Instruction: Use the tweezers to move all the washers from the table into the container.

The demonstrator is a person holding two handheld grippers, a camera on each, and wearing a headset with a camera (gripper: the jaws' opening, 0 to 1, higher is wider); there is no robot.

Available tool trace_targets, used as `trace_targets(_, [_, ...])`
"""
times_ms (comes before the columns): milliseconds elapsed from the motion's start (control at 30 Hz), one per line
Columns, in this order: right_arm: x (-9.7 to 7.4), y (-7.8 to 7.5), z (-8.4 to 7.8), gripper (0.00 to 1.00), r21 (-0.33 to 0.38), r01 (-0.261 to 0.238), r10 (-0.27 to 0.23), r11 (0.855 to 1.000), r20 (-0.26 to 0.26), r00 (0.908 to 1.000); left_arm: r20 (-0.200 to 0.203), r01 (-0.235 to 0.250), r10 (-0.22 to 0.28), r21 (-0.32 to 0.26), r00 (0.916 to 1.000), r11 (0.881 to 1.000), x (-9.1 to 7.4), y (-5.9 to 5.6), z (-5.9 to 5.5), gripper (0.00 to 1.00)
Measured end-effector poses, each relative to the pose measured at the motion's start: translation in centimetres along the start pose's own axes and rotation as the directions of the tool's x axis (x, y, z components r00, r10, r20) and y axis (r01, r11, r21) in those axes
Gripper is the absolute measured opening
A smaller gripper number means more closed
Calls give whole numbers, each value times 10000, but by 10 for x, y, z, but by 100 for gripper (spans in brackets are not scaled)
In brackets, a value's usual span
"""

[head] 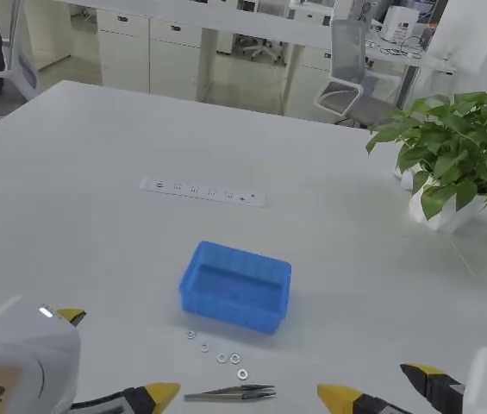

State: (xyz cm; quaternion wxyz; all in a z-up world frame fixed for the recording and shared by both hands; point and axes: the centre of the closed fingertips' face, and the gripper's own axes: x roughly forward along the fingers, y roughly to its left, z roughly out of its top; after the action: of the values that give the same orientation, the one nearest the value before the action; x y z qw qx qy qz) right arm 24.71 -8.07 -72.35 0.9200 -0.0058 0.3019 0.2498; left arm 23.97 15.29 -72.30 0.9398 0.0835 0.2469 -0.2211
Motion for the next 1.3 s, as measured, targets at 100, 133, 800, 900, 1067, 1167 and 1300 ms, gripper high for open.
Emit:
trace_targets(100, [2,0,-1,71,-63,9,-9,10000,-65,10000,-31,90,-90,56,10000,9999,2,-1,0,78])
trace_targets(133, [2,0,-1,71,-88,10,-11,10000,-92,10000,-42,111,-111,68,9999,9999,2,-1,0,78])
trace_targets(800, [17,2,-11,70,-136,-116,107,9998,-585,9982,-643,1106,-1072,523,9922,9925,30,-10,-11,65])
trace_targets(900, [18,2,-14,69,-129,-148,139,9998,-715,9973,-856,1496,-1449,510,9857,9874,35,-15,-14,58])
trace_targets(1067, [21,3,-20,69,-235,-186,161,9996,-1005,9948,-1275,2193,-2097,660,9694,9734,48,-23,-21,44])
trace_targets(1167, [22,2,-20,69,-226,-203,178,9995,-1064,9942,-1365,2559,-2441,768,9601,9636,57,-28,-25,37])
trace_targets(1300, [23,4,-20,69,-234,-259,232,9994,-1098,9937,-1592,2990,-2819,953,9461,9495,67,-33,-32,27])
